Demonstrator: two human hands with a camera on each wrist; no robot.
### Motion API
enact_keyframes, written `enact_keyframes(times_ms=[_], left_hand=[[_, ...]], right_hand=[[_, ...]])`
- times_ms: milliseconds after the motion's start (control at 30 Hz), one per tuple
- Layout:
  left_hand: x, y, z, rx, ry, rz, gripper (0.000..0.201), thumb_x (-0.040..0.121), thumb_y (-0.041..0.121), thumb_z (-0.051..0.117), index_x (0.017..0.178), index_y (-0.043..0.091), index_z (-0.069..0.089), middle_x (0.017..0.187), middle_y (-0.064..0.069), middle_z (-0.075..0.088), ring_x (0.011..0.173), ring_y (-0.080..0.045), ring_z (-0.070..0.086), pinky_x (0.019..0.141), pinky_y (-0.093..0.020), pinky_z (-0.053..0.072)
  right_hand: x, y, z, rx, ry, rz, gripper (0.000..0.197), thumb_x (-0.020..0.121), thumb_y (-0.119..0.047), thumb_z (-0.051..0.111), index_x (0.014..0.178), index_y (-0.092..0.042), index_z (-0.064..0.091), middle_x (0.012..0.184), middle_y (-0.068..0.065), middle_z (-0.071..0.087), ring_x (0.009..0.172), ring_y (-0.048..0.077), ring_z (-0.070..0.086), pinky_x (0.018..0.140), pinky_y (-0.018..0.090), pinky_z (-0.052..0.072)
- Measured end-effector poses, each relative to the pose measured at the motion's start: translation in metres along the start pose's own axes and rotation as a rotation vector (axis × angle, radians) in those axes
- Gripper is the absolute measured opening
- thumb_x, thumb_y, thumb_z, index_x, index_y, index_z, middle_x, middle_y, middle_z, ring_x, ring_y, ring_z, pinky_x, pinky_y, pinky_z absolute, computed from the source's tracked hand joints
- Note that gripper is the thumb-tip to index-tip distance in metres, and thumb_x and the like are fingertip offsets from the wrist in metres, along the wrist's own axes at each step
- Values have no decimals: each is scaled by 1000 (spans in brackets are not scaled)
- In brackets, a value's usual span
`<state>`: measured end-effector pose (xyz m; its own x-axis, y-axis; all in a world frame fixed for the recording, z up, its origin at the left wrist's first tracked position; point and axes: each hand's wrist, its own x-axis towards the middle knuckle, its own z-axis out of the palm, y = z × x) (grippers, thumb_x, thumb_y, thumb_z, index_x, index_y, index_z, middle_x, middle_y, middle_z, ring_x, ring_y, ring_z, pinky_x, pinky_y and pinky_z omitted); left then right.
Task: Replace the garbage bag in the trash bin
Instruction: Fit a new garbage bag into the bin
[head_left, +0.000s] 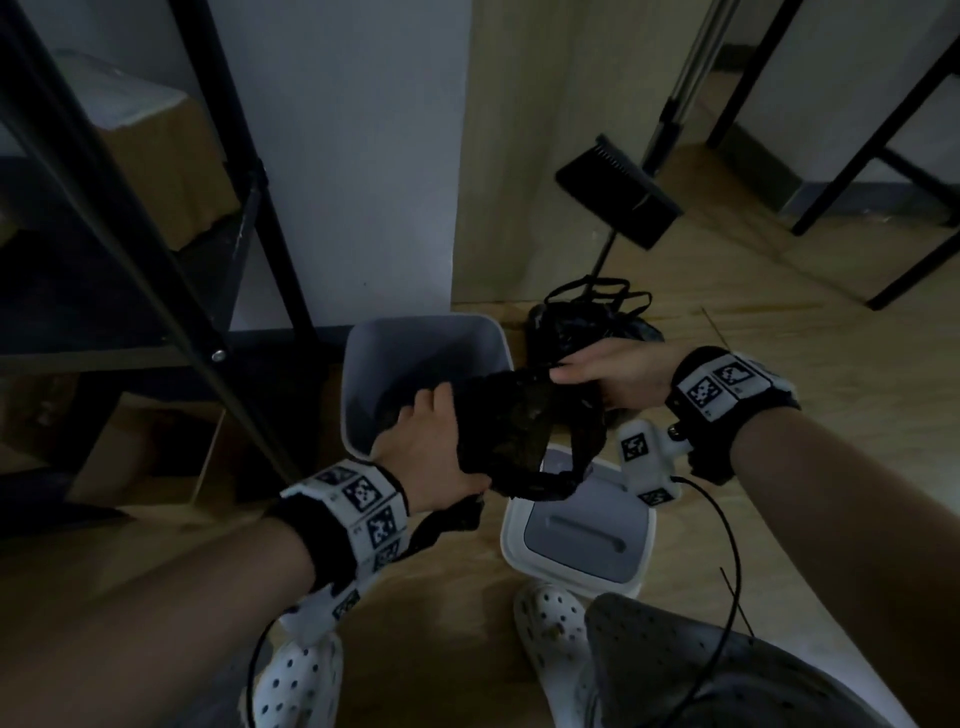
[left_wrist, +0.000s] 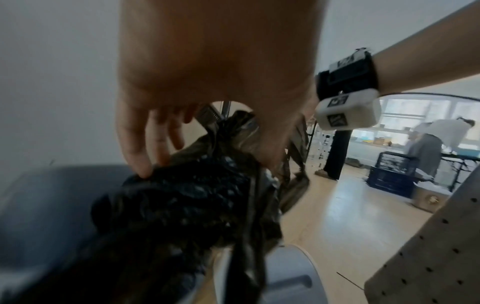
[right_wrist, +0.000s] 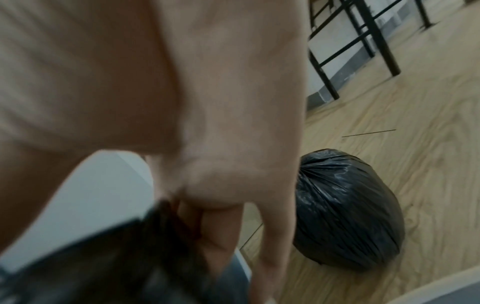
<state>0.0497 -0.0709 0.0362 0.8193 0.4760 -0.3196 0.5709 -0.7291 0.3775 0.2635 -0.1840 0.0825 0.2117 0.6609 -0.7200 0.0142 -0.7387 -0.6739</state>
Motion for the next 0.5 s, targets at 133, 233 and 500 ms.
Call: enact_keyframes(times_ms=[133,233,500], left_hand=[[-5,-6,4,126,-24,-102,51,84,21,55,127,11,29,109,-14,60,92,-32,63,68,-38,51],[-8,-15,-4,146,-19,-102,30,87,12,47,116,7,40,109,-14,62,97,-33,62,70,-38,46],[10,-34,-45,-160,233,-75,34,79,-7,44,64,23,42,88,-10,55,86,-33,58,73,-39,47]], right_hand=[[1,0,-1,-14,140,-54,32,82,-27,68,105,-4,70,110,13,70,106,27,65,98,40,49],[1,-3,-3,20,282,-99,15,86,-20,65,95,-9,70,105,11,69,104,28,64,97,41,49],[2,-6,-29,100,481,-190,25,86,-19,65,110,-10,67,106,5,66,105,24,62,92,35,49]])
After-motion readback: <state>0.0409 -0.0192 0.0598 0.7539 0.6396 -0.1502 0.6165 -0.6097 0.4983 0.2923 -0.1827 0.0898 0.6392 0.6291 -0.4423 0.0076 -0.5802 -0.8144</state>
